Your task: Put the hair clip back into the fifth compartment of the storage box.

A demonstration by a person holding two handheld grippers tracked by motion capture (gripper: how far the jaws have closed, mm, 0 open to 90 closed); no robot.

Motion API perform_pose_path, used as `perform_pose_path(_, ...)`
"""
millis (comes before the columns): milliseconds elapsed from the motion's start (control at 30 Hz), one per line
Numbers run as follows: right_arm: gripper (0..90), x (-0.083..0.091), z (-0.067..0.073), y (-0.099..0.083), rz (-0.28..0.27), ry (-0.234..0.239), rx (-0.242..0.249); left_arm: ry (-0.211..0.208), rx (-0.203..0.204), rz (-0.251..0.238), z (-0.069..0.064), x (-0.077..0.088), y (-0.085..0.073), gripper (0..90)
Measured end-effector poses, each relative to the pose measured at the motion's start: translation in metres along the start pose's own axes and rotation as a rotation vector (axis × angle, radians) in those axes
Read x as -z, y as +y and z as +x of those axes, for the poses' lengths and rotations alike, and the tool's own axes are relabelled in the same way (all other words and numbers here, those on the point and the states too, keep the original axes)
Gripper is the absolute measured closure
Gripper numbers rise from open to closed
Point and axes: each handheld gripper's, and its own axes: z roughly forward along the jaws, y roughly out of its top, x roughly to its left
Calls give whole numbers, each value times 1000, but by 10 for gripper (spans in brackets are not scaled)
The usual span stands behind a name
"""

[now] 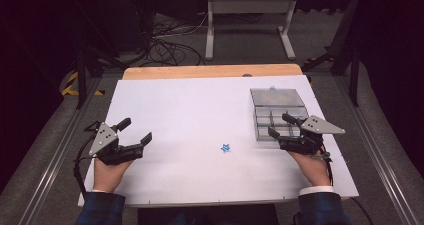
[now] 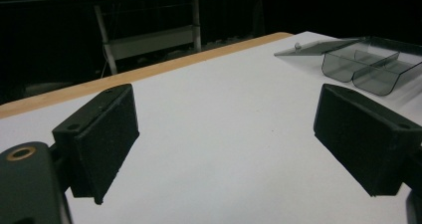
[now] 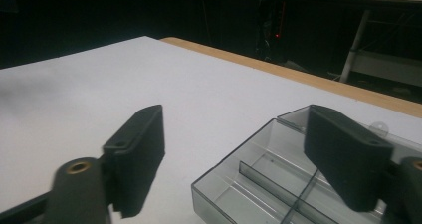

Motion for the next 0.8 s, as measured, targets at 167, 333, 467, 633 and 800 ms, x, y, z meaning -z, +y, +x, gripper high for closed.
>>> perform_pose_path(167, 396, -12, 9, 0, 43, 48, 34, -7, 7, 4, 0, -1, 0, 111)
perform_pose_path(333, 452, -19, 16, -1, 56, 64, 44, -16, 7, 3, 0, -2, -1, 111)
perform_pose_path(467, 475, -25, 21, -1, 67, 73, 48, -34, 1, 3, -2, -3, -2, 111)
perform_pose_path(633, 496, -36, 31, -1, 92, 84, 65, -40, -12, 11, -4, -5, -2, 111)
perform_pose_path(800, 507, -47, 38, -2, 129, 93, 90, -40, -13, 12, -5, -6, -2, 112)
